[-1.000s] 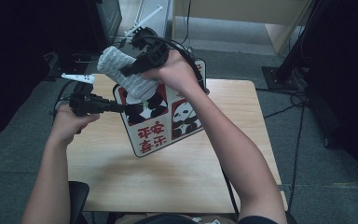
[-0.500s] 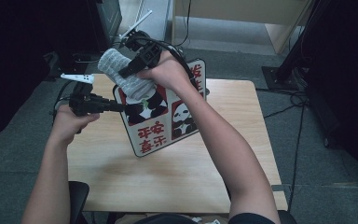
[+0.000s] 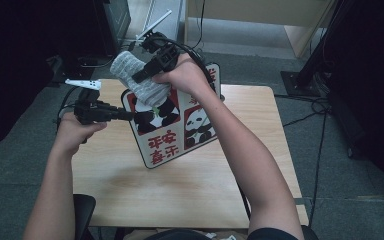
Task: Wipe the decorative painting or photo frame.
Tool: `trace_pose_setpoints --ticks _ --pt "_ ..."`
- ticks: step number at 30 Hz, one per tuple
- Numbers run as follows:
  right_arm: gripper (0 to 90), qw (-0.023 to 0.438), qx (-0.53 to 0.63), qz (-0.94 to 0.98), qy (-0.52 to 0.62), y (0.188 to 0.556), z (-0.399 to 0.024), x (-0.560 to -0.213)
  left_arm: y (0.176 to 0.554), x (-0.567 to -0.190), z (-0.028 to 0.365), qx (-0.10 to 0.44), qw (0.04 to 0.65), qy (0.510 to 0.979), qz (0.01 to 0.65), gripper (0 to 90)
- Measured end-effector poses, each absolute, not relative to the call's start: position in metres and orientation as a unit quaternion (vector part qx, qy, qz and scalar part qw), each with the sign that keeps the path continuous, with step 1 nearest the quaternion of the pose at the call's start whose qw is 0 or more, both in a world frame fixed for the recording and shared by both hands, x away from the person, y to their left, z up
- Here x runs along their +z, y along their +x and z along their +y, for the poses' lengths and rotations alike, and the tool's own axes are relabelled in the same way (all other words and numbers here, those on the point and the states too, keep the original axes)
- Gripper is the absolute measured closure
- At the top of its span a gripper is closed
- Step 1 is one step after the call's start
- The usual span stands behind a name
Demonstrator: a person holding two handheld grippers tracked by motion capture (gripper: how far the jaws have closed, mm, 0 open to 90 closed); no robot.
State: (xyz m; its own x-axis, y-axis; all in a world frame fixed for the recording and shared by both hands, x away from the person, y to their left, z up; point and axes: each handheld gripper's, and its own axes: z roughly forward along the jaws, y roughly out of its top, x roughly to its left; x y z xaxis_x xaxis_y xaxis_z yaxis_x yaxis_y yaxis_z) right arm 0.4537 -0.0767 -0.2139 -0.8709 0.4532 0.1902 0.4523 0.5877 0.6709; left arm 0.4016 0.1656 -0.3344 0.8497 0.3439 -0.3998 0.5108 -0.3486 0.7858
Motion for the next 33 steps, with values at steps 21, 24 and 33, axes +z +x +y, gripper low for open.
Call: trace_pose_setpoints --ticks 21,24,33 --pt "63.6 -0.007 0.381 0.881 0.28 0.462 -0.106 -0.215 0.401 -0.334 0.166 -0.08 0.507 0.818 0.261 77.4" --pt "63.6 -0.005 0.38 0.88 0.284 0.463 -0.111 -0.215 0.401 -0.334 0.166 -0.081 0.507 0.817 0.261 77.3" --pt "63.8 -0.009 0.384 0.875 0.294 0.467 -0.122 -0.216 0.401 -0.334 0.166 -0.08 0.507 0.817 0.262 77.3"
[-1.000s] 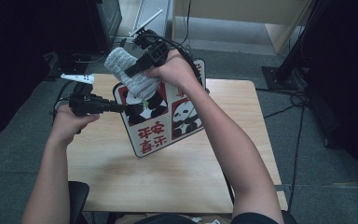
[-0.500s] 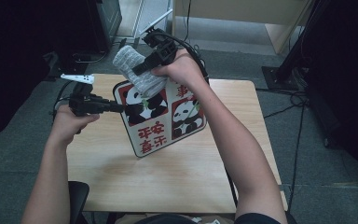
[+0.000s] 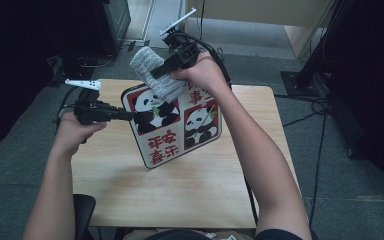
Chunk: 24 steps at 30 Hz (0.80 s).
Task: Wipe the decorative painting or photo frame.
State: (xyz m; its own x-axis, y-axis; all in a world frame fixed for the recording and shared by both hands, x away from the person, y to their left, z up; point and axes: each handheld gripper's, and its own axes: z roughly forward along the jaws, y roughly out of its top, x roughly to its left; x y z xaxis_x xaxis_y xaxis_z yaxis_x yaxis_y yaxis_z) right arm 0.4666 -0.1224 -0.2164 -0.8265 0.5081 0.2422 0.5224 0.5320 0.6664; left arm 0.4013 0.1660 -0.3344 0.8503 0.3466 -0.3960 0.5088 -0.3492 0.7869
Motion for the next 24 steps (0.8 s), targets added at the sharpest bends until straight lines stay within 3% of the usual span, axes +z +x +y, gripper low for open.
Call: trace_pose_setpoints --ticks 24 --pt "63.6 0.002 -0.381 -0.866 -0.323 0.476 -0.152 -0.216 0.402 -0.335 0.167 -0.082 0.508 0.817 0.262 77.1"
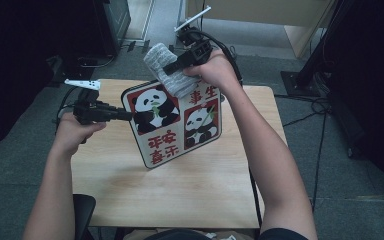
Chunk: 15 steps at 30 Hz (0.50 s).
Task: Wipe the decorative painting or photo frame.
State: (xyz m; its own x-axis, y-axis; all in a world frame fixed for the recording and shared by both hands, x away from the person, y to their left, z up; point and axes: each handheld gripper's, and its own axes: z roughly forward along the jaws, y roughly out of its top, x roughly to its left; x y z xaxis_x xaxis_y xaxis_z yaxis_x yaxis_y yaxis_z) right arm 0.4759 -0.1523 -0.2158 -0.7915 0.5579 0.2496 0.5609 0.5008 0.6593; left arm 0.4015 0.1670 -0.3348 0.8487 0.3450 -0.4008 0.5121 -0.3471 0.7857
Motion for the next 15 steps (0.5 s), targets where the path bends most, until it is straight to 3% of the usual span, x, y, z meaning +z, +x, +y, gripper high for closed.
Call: trace_pose_setpoints --ticks 15 --pt "63.5 0.002 -0.383 -0.858 -0.341 0.484 -0.172 -0.217 0.402 -0.335 0.168 -0.082 0.507 0.817 0.262 77.2"
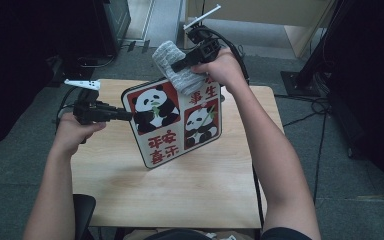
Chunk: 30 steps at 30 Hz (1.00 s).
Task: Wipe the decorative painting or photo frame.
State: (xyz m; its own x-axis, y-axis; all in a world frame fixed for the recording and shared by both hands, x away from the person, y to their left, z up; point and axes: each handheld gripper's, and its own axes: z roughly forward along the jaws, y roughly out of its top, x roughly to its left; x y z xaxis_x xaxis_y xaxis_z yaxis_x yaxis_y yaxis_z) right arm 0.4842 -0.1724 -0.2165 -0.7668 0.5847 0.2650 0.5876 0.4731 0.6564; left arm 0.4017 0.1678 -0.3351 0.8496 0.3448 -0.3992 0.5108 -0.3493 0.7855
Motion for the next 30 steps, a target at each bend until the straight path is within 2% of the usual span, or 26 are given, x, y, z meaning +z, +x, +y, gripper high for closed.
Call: trace_pose_setpoints --ticks 16,30 --pt "63.5 -0.003 -0.382 -0.851 -0.361 0.49 -0.189 -0.217 0.402 -0.335 0.169 -0.082 0.507 0.816 0.265 77.2" --pt "66.2 -0.04 -0.369 -0.845 -0.385 0.494 -0.2 -0.209 0.403 -0.336 0.169 -0.082 0.507 0.816 0.265 77.1"
